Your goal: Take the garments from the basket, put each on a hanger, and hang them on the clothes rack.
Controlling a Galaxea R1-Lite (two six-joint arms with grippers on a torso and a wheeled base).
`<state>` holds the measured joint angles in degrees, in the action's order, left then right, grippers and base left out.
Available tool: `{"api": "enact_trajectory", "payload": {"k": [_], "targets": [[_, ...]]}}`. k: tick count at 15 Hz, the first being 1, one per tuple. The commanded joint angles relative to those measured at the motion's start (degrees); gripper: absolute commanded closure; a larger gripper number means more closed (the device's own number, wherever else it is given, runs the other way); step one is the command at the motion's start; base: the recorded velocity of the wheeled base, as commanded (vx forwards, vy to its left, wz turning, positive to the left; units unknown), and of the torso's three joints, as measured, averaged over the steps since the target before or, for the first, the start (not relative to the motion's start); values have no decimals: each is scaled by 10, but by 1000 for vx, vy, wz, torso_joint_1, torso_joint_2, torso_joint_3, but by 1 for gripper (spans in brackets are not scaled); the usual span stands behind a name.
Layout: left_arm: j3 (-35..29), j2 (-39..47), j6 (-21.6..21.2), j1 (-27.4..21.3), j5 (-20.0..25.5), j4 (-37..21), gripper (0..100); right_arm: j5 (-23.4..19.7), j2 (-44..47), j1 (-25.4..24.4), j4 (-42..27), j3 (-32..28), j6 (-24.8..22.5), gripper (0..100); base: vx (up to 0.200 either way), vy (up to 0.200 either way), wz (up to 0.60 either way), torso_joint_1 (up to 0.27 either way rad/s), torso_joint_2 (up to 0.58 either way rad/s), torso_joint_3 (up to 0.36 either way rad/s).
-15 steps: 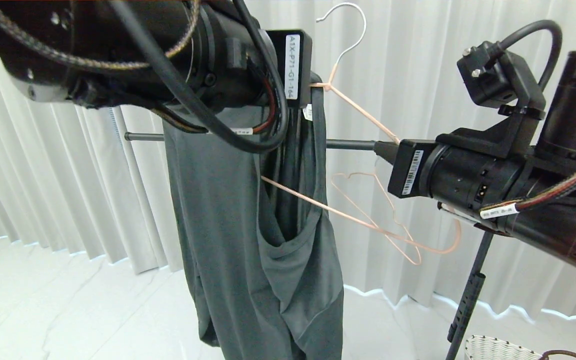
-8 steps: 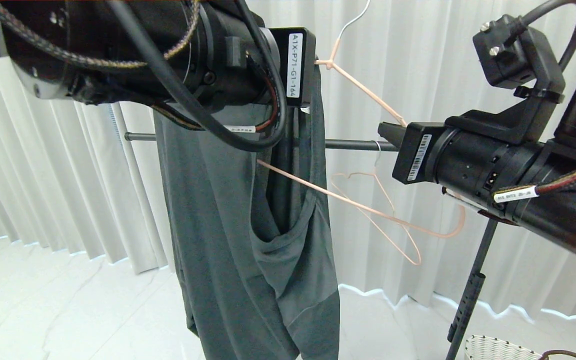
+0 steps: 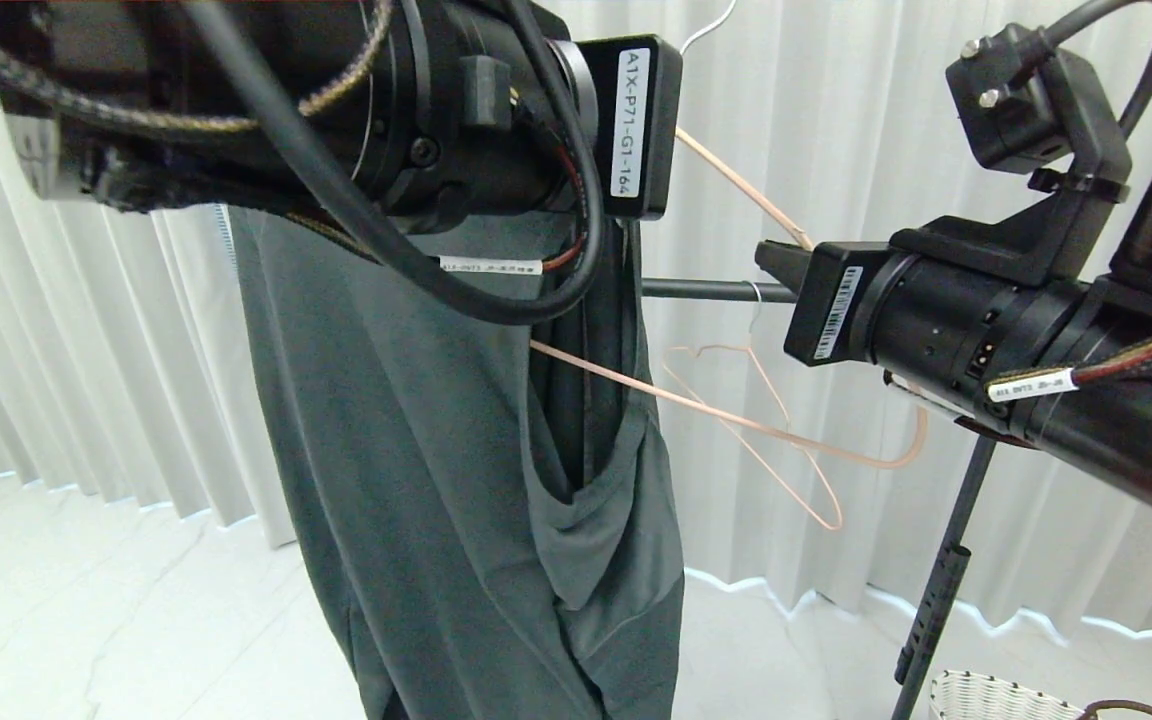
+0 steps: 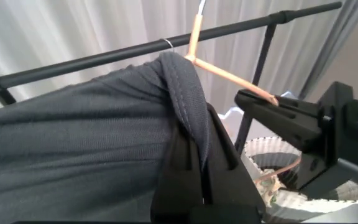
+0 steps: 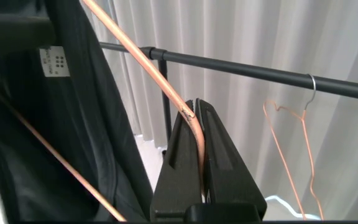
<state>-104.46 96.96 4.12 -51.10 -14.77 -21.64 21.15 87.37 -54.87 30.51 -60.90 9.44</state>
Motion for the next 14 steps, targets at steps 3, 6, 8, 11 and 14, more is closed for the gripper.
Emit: {"api": "enact_trajectory", "payload": {"k": [3,6,8,11,14], "targets": [[35,-10,0,17,1,3,100,-1,3,-1,-1,2,-1,100,0,0,0,0,0,0],[81,-29,0,18,1,5,100,-1,3,-3,0,3,-5,100,0,0,0,0,0,0],[101,-29,-1,18,1,41,0,-1,5,-13,0,3,-6,100,0,0,0,0,0,0],[117,-31,-3,19,0,68,0,1,4,-15,0,5,-16,100,0,0,0,0,0,0],[118,-48,-3,27,0,69,0,0,-11,-8,27,35,-54,100,0,0,0,0,0,0]]}}
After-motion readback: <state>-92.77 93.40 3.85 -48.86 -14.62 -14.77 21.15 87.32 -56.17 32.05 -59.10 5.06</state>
